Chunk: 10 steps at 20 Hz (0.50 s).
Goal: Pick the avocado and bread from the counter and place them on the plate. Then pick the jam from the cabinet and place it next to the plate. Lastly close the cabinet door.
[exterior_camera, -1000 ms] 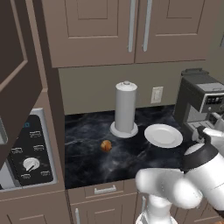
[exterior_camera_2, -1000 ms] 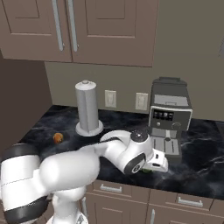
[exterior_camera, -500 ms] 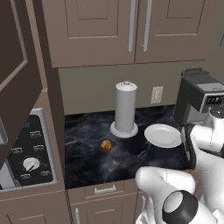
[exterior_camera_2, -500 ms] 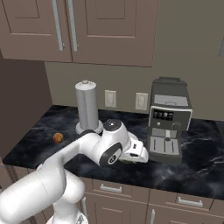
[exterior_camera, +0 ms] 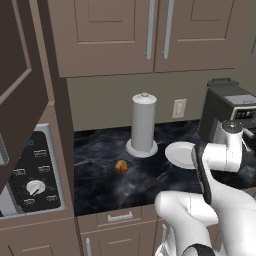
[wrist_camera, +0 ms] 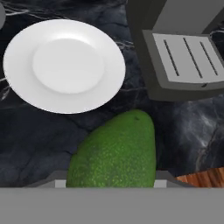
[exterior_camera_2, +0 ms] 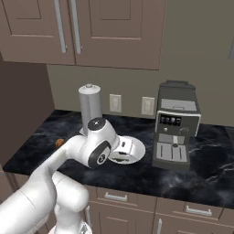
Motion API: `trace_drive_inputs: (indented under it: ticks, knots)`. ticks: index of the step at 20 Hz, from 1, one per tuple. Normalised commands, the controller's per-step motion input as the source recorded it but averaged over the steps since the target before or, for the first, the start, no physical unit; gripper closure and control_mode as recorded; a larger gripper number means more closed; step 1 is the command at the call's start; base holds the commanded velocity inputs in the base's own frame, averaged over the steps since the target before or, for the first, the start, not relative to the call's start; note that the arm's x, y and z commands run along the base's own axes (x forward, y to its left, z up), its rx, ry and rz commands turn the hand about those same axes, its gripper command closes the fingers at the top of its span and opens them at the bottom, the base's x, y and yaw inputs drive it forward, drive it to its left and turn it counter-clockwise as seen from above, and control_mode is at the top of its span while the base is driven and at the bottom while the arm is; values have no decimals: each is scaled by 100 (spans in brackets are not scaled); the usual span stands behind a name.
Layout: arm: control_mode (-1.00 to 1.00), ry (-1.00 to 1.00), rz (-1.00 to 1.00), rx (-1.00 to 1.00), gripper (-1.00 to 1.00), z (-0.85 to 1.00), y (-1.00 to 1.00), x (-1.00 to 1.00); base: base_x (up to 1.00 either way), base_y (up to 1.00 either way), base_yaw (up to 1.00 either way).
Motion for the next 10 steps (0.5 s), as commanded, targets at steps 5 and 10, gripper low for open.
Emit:
trace_drive_inputs:
  ticks: [5, 10]
  knots:
    - [-100, 0, 0, 0, 100, 5, 29, 60, 0, 0, 0]
    - [-100, 0, 0, 0, 100, 0, 14, 54, 0, 0, 0]
